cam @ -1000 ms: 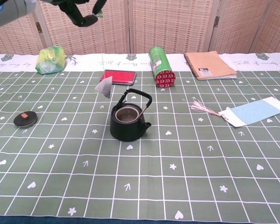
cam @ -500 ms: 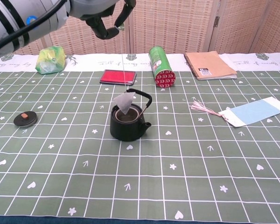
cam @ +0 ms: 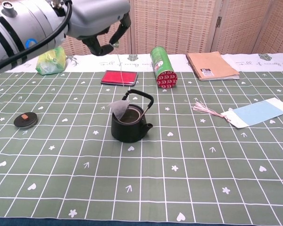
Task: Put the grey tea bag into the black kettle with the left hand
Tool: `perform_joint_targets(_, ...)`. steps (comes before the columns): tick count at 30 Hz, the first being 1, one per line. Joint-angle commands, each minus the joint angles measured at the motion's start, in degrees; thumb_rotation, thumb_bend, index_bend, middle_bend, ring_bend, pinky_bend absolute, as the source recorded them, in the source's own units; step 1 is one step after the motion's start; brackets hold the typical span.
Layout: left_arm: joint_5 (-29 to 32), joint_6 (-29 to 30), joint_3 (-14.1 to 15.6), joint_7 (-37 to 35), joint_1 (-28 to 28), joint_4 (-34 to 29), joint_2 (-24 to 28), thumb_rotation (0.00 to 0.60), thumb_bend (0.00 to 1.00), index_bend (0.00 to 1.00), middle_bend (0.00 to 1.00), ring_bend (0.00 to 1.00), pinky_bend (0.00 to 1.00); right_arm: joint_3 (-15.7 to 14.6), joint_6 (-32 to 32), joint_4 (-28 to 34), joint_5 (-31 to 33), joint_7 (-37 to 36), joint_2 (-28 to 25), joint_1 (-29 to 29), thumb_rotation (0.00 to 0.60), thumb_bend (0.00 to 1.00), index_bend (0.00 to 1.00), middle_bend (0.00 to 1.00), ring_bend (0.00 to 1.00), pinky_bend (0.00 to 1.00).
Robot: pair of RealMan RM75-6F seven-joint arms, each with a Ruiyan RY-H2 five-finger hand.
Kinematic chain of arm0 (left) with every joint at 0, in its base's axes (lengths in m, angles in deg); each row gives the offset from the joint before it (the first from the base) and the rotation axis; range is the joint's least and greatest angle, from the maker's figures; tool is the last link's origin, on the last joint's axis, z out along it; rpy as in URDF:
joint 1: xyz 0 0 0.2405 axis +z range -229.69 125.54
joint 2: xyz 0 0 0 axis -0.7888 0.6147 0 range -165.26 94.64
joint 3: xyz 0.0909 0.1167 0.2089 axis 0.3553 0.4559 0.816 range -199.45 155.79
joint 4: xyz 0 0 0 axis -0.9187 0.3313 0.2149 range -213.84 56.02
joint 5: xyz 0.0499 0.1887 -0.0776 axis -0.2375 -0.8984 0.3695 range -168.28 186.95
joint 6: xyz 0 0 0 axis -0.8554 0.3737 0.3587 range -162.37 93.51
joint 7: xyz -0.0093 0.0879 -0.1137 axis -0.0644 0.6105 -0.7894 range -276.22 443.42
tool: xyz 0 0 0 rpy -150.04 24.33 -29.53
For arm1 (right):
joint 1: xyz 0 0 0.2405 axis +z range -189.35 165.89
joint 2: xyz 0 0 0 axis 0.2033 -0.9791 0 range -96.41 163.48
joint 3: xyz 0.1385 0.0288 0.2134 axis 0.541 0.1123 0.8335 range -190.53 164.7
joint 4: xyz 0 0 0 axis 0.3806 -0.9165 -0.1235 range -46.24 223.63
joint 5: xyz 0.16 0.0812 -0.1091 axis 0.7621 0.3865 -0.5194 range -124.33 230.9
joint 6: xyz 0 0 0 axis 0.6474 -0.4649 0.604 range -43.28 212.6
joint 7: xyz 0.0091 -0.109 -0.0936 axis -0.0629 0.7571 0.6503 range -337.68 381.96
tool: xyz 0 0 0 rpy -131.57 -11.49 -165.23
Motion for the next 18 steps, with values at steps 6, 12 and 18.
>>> perform_joint_targets(6,-4.76,-1.09,4.26,-5.94,1.01,2.95,-2.21,0.6,0.44,0.63,1.0,1.0,1.0,-0.37,-2.25,-0.42,-1.66,-0.6,-0.11,-0.9,0.6,0.41,0.0,0.0,0.0,0.0)
perform_joint_targets(12,-7.78,0.48,7.39,-5.27,2.44,2.15,-4.32,0.6,0.44,0.63,1.0,1.0,1.0,-0.73,-3.83,-1.3,-2.99,-1.68,-0.2,-1.48,0.6,0.41,0.0,0.0,0.0,0.0)
perform_joint_targets(18,-11.37,4.44,11.52,-1.19,5.4,-2.68,-5.75,0.6,0.44,0.63,1.0,1.0,1.0,-1.38,-4.81,-1.86,-5.18,-1.36,0.01,-1.72,0.6,0.41,0.0,0.0,0.0,0.0)
